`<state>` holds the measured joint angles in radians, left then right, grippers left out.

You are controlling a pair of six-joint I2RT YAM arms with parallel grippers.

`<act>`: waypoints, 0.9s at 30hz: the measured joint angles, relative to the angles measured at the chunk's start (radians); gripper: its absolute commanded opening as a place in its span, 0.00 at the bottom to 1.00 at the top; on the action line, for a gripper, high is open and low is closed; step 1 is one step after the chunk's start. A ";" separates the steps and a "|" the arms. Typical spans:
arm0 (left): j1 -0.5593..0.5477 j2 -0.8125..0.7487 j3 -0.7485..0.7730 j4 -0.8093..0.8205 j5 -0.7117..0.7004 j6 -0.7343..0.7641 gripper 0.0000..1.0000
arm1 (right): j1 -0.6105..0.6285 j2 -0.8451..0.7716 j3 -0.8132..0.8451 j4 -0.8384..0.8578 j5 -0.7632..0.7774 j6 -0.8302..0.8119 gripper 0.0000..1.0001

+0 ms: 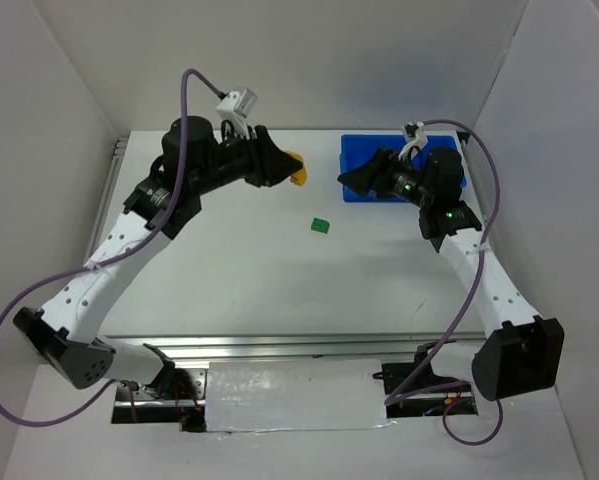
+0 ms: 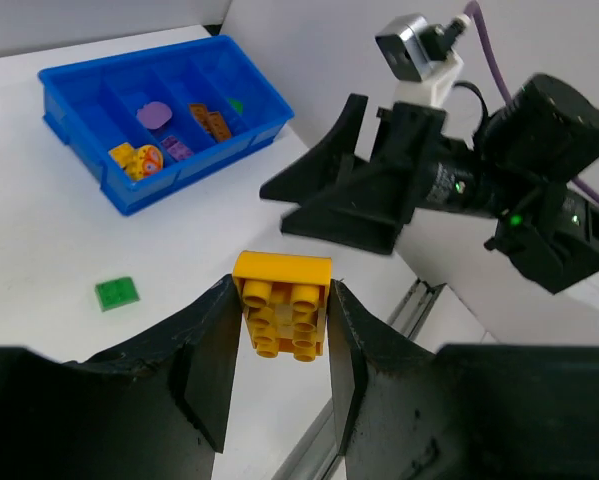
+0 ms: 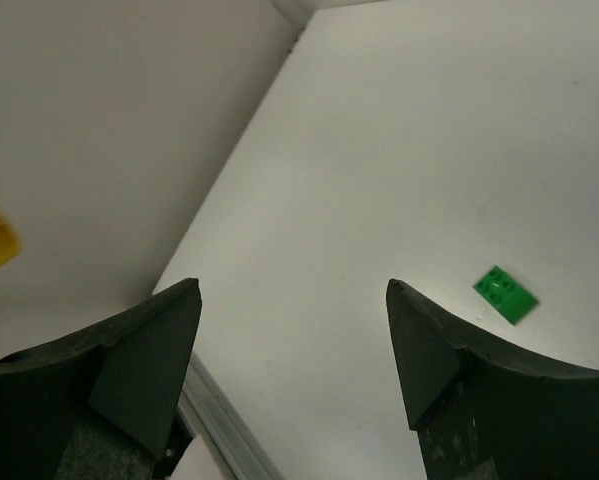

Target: Sort the legos into containers by color

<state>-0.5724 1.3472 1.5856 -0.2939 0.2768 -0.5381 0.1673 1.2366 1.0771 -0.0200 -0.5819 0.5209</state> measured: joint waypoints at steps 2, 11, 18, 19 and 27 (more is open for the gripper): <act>0.025 0.050 0.021 0.040 0.042 -0.022 0.00 | -0.003 -0.018 -0.026 0.055 -0.067 0.024 0.81; 0.094 0.195 0.043 0.166 0.226 -0.141 0.00 | 0.042 -0.032 -0.188 0.573 -0.409 0.248 0.79; 0.093 0.180 -0.014 0.335 0.389 -0.231 0.00 | 0.114 -0.022 -0.093 0.510 -0.404 0.169 0.75; 0.093 0.179 -0.030 0.365 0.415 -0.250 0.00 | 0.119 -0.020 -0.087 0.513 -0.405 0.169 0.74; 0.087 0.150 -0.141 0.467 0.550 -0.306 0.00 | 0.137 0.003 -0.066 0.554 -0.424 0.222 0.51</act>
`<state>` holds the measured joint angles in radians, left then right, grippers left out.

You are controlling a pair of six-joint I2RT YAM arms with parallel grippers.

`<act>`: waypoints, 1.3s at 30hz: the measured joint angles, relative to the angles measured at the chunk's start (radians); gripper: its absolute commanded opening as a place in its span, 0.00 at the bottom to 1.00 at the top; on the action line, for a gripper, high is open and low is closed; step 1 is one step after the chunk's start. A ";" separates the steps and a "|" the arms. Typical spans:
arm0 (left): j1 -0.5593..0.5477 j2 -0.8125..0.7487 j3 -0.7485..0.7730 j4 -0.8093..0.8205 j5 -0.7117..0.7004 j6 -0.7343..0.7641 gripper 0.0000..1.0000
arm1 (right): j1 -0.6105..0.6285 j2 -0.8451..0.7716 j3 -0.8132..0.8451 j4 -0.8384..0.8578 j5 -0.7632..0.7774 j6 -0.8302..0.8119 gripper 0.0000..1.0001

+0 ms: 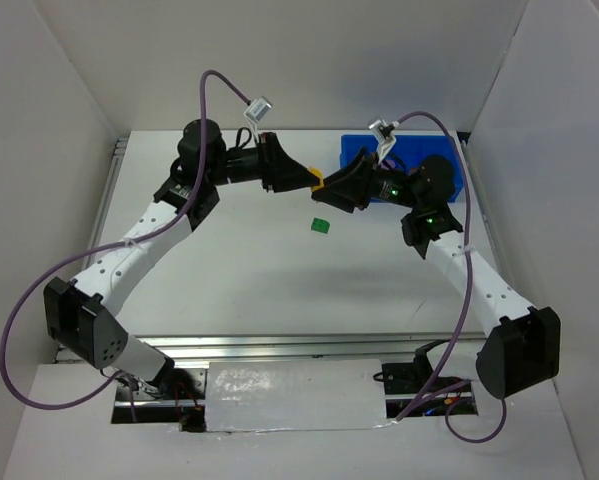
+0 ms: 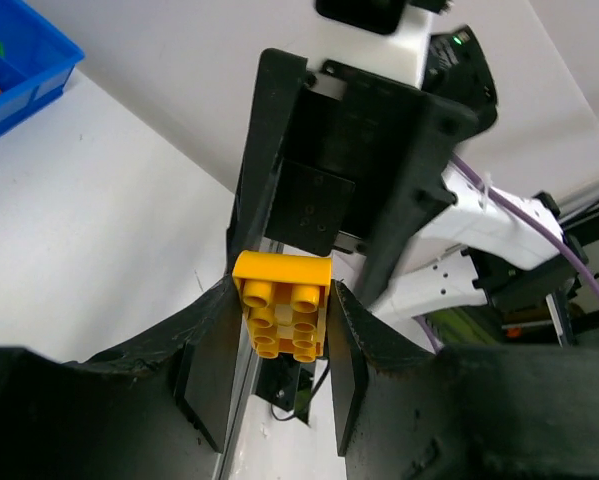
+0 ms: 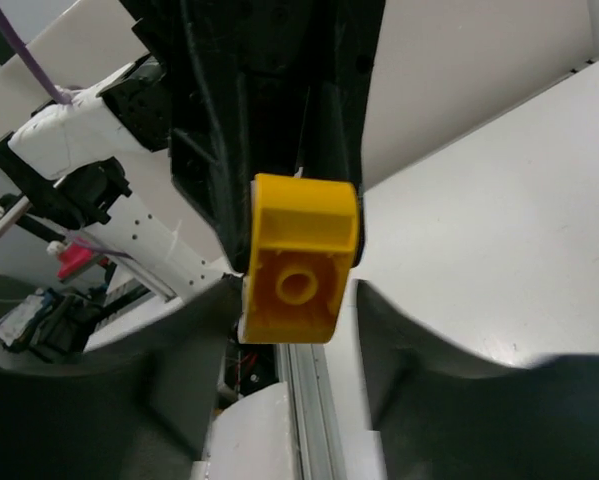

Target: Sort the legos into containers by color

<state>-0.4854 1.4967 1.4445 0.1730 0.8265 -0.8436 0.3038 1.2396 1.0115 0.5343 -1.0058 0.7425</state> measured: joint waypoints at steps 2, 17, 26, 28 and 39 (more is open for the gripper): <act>-0.005 -0.026 -0.010 -0.006 0.001 0.016 0.00 | 0.009 0.009 0.009 0.004 -0.006 0.015 0.40; -0.010 -0.098 -0.027 -0.056 -0.035 0.080 0.99 | 0.042 0.018 0.036 0.010 -0.010 0.060 0.00; -0.013 -0.092 0.254 -0.518 -0.587 0.141 1.00 | 0.026 0.089 0.073 -0.377 0.279 -0.283 0.00; -0.005 -0.106 0.282 -0.583 -0.704 0.159 1.00 | 0.019 0.120 0.110 -0.483 0.413 -0.359 0.00; 0.010 -0.295 -0.071 -0.773 -0.858 0.300 1.00 | -0.054 0.539 0.536 -0.793 1.027 -0.550 0.00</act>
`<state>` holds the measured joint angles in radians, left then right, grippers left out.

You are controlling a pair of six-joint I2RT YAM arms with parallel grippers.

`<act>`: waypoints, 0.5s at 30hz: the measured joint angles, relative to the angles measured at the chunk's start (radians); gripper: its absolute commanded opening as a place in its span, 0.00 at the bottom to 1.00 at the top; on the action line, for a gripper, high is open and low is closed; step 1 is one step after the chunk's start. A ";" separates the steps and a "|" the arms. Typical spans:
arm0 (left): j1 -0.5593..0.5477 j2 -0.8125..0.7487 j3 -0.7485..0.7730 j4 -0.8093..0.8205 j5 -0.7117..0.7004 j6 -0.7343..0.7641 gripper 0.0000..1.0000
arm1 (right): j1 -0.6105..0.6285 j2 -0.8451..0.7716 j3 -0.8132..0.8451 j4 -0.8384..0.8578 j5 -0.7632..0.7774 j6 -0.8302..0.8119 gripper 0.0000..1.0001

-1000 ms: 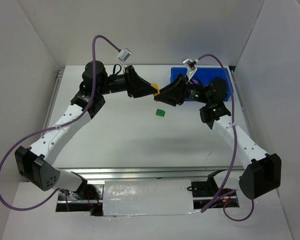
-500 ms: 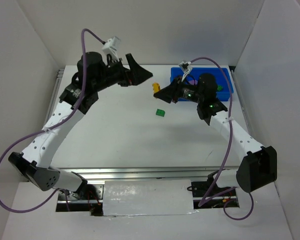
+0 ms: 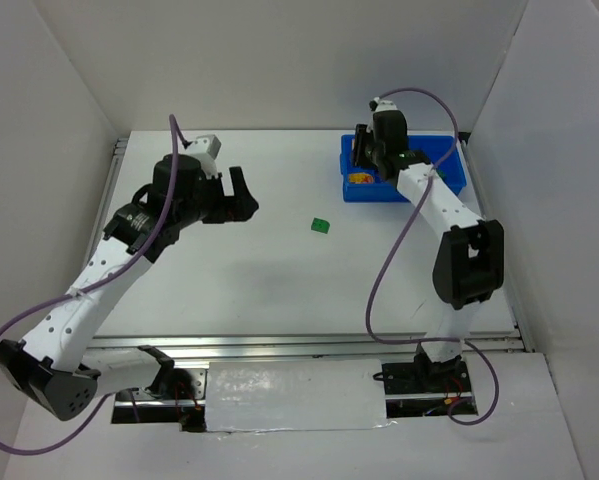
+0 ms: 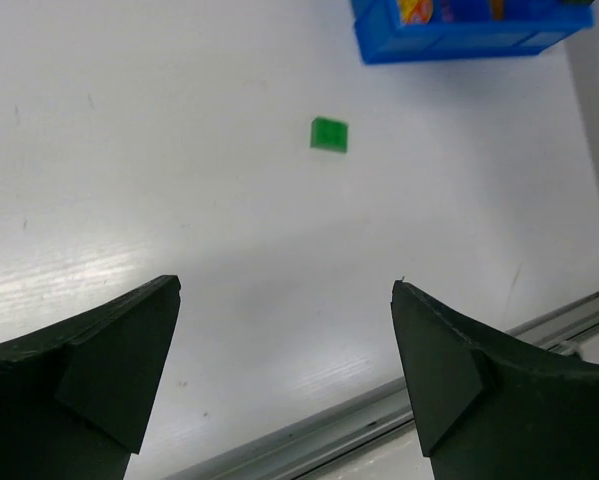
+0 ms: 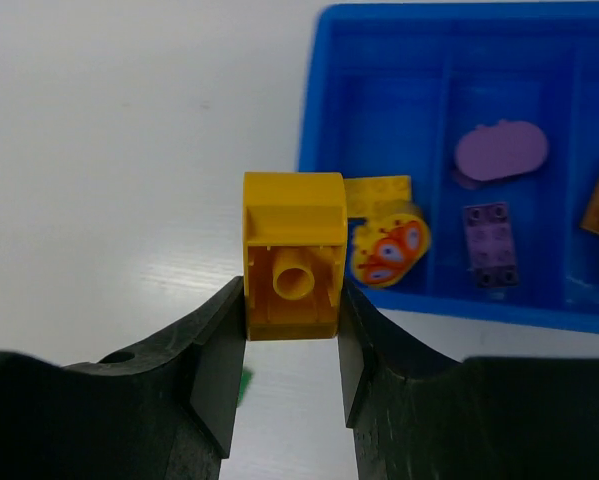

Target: Sort the legos into containers by color

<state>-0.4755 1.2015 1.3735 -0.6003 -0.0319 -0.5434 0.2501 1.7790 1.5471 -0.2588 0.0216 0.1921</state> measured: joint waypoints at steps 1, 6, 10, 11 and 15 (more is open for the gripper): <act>0.000 -0.014 -0.030 -0.005 -0.002 0.018 1.00 | -0.007 0.035 0.032 -0.031 0.029 -0.005 0.00; 0.000 -0.093 -0.170 -0.027 -0.032 0.071 1.00 | -0.039 0.197 0.226 -0.141 0.118 -0.041 0.00; 0.000 -0.153 -0.249 -0.027 -0.061 0.089 1.00 | -0.048 0.248 0.288 -0.178 0.136 -0.056 0.00; 0.000 -0.161 -0.259 -0.027 -0.068 0.093 1.00 | -0.048 0.251 0.288 -0.185 0.136 -0.057 0.00; 0.000 -0.167 -0.268 -0.026 -0.111 0.096 1.00 | -0.048 0.264 0.288 -0.199 0.135 -0.056 0.00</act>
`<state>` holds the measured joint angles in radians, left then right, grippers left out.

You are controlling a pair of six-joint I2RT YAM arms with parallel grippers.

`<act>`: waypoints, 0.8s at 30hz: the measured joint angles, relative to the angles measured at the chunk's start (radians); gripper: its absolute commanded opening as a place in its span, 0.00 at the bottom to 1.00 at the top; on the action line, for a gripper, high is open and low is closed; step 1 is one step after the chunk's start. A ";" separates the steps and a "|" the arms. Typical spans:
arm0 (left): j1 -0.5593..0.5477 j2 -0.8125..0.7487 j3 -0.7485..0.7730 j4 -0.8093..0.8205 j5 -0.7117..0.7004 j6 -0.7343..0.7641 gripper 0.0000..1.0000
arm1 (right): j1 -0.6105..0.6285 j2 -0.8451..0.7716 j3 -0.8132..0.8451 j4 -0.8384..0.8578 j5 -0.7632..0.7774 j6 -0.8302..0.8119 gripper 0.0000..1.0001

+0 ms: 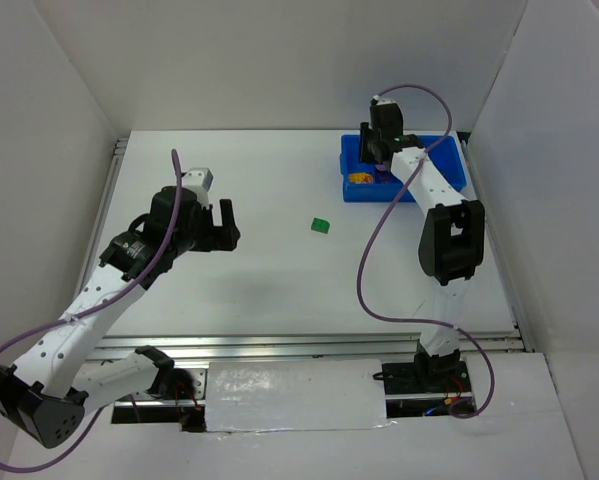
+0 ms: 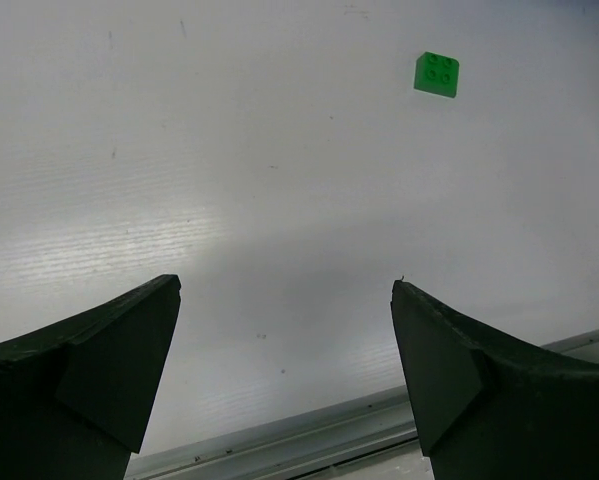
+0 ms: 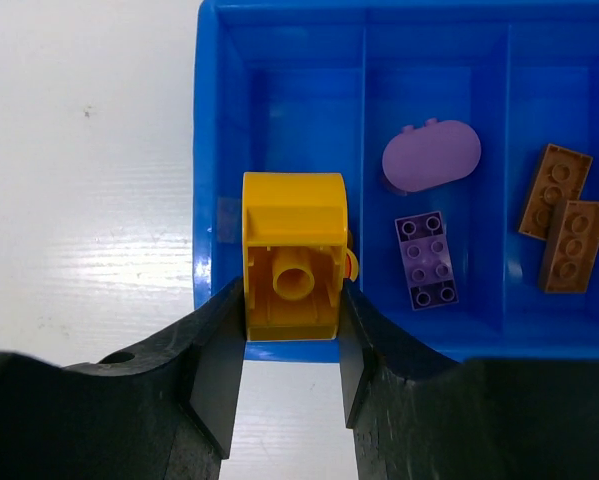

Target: Sort the legos into containers by color

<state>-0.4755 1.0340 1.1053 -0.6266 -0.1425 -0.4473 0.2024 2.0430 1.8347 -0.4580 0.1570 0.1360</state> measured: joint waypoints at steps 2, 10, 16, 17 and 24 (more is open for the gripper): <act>0.000 0.000 0.000 0.000 -0.019 0.000 1.00 | 0.000 0.008 0.000 0.000 0.000 0.001 0.00; 0.000 0.000 0.000 0.006 -0.037 0.001 0.99 | 0.001 0.015 -0.001 0.000 -0.006 0.008 0.00; 0.000 0.000 0.000 0.006 -0.037 0.003 1.00 | 0.001 0.024 0.000 0.000 -0.003 0.010 0.00; 0.000 0.000 0.000 0.006 -0.037 0.003 0.99 | 0.001 0.026 0.000 -0.001 -0.003 0.010 0.00; 0.000 0.000 0.000 0.006 -0.037 0.003 1.00 | 0.000 0.036 0.001 -0.006 -0.003 0.012 0.00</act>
<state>-0.4755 1.0344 1.1049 -0.6201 -0.1791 -0.4442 0.2028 2.0789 1.8359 -0.4644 0.1539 0.1478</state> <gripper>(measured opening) 0.994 0.445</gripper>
